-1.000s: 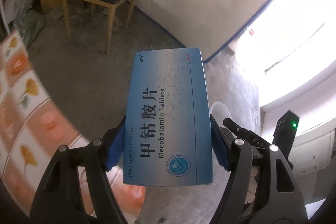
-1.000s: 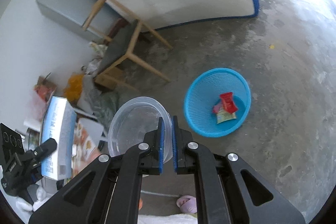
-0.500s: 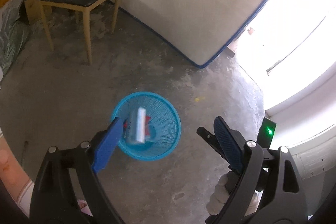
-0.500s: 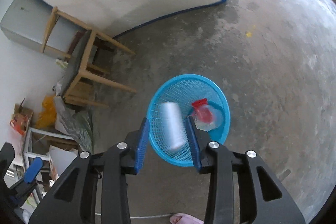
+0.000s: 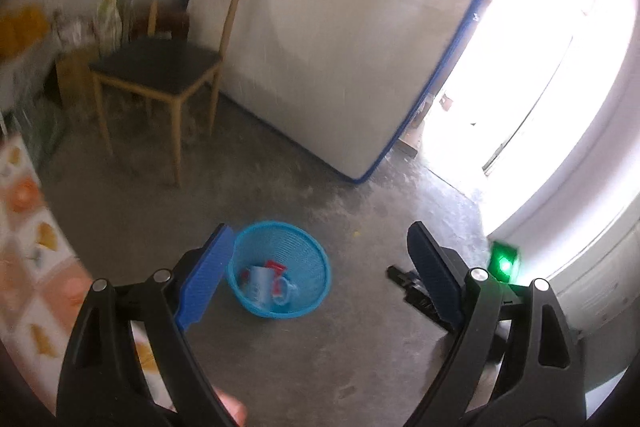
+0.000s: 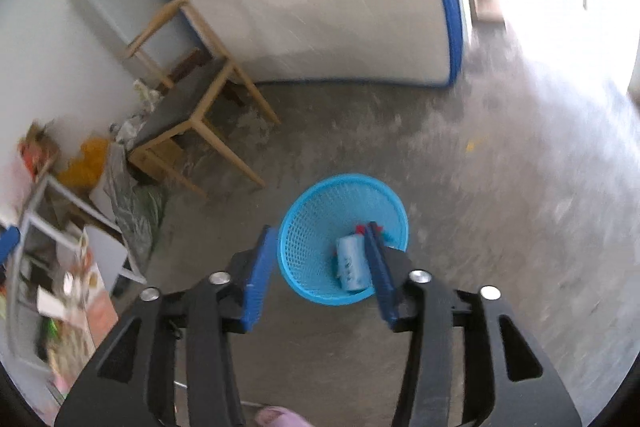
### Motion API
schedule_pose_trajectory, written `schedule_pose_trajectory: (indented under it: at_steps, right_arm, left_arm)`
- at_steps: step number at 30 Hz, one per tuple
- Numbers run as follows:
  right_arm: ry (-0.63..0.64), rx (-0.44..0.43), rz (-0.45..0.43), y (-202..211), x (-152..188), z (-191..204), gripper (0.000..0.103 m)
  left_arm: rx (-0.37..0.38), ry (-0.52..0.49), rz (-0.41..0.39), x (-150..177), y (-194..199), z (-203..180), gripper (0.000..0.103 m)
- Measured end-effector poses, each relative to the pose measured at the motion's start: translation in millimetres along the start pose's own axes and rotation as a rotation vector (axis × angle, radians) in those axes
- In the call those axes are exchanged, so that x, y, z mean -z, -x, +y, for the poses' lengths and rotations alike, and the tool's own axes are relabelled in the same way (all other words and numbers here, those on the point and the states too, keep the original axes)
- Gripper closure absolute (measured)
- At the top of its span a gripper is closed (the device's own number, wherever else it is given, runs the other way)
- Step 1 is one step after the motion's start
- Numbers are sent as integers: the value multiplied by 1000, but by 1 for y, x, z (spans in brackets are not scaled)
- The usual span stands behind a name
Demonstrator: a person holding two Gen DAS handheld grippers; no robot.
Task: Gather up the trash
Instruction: 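Open both grippers to drop the cup and box into the wastebasket, then swing both tools back over the trash pile on the table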
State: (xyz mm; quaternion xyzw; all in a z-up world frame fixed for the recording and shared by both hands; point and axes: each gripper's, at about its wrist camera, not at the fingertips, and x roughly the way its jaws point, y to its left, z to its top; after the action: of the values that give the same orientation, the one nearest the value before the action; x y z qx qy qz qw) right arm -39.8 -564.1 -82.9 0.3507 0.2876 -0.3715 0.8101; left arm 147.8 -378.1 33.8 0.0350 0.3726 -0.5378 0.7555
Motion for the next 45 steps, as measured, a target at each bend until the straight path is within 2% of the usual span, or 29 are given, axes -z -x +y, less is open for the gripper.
schedule_pose_trajectory:
  at_steps: [1, 3, 5, 9, 13, 17, 20, 23, 27, 31, 35, 39, 42, 45]
  right_arm:
    - [43, 1, -30, 14, 1, 8, 42]
    - [107, -9, -74, 35, 5, 21, 22]
    - [187, -21, -88, 52, 10, 38, 17]
    - [291, -56, -54, 69, 28, 66, 15]
    - [315, -136, -19, 85, 46, 88, 15]
    - [337, -254, 33, 99, 67, 119, 15]
    - [359, -351, 78, 107, 81, 146, 15]
    - [392, -447, 131, 112, 93, 178, 15]
    - [449, -566, 217, 114, 115, 223, 15]
    - [521, -670, 300, 117, 140, 268, 15]
    - [650, -775, 384, 124, 172, 326, 15]
    - [694, -864, 480, 125, 196, 373, 18]
    - [711, -902, 553, 122, 211, 401, 22]
    - [761, -912, 594, 120, 223, 427, 23]
  left_arm:
    - [-12, -11, -10, 2, 11, -3, 19]
    - [-52, -40, -25, 15, 40, -4, 19]
    - [-97, -41, -40, 30, 63, 2, 19]
    - [-153, 45, -59, 61, 113, 29, 19]
    - [-212, 111, -89, 88, 158, 54, 19]
    - [-287, 159, -140, 115, 209, 71, 19]
    - [-342, 156, -191, 139, 246, 80, 19]
    - [-425, 179, -249, 167, 287, 91, 19]
    - [-493, 289, -325, 211, 342, 121, 19]
    - [-595, 416, -397, 253, 397, 155, 19]
    - [-619, 495, -460, 276, 433, 174, 23]
    - [-542, 556, -505, 282, 454, 195, 32]
    - [-522, 575, -497, 271, 449, 210, 41]
    - [-518, 576, -470, 267, 440, 222, 44]
